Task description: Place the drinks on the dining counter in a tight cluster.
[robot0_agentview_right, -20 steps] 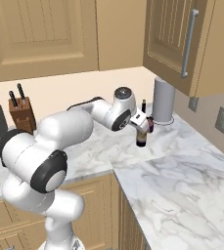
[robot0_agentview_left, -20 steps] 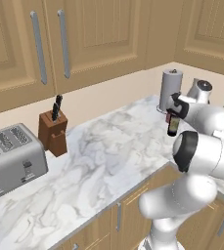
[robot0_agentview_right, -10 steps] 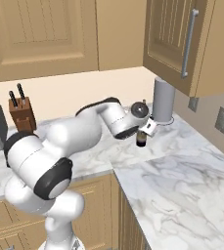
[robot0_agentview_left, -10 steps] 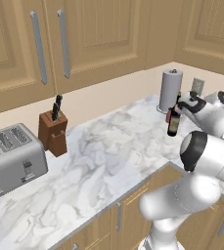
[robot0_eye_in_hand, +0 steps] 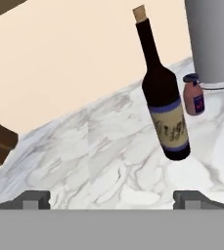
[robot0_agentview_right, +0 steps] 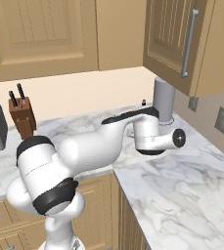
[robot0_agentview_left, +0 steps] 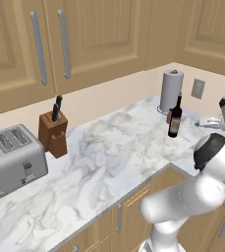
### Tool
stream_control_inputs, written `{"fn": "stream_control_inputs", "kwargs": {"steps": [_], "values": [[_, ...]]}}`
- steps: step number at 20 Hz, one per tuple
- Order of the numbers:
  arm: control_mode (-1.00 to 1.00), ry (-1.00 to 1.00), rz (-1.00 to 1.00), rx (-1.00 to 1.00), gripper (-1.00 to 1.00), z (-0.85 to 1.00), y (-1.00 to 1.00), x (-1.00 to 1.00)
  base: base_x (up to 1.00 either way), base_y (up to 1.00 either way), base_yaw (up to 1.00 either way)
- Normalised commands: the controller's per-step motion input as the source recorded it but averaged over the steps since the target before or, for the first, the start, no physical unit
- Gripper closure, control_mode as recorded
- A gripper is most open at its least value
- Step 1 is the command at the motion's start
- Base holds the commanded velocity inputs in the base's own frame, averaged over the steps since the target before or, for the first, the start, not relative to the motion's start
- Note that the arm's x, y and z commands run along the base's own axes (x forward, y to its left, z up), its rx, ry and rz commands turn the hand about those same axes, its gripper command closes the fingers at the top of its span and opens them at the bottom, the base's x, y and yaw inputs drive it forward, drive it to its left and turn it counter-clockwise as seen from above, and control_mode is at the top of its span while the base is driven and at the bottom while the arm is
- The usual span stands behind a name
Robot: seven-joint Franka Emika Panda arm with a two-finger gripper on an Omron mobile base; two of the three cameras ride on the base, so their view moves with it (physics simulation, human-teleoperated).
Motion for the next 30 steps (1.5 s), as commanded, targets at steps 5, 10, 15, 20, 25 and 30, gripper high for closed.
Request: {"fn": "stream_control_inputs", "kwargs": {"steps": [5,10,15,20,25,30], "values": [[-1.0,-0.02,0.3,-0.08,-1.0,0.2,0.0,-0.05,0.0,0.0,0.0],[-1.0,-0.07,0.03,0.0,-1.0,-0.02,0.0,0.12,0.0,0.0,0.0],[-1.0,-0.29,0.02,0.0,-1.0,-0.11,0.04,0.0,0.0,0.0,0.0],[-1.0,-0.12,0.24,0.0,-1.0,-0.01,0.21,0.03,0.0,0.0,0.0],[-1.0,0.0,0.27,0.0,-1.0,0.07,0.04,0.11,0.0,0.0,0.0],[-1.0,0.0,0.21,0.0,-1.0,0.02,-0.04,0.06,0.0,0.0,0.0]]}}
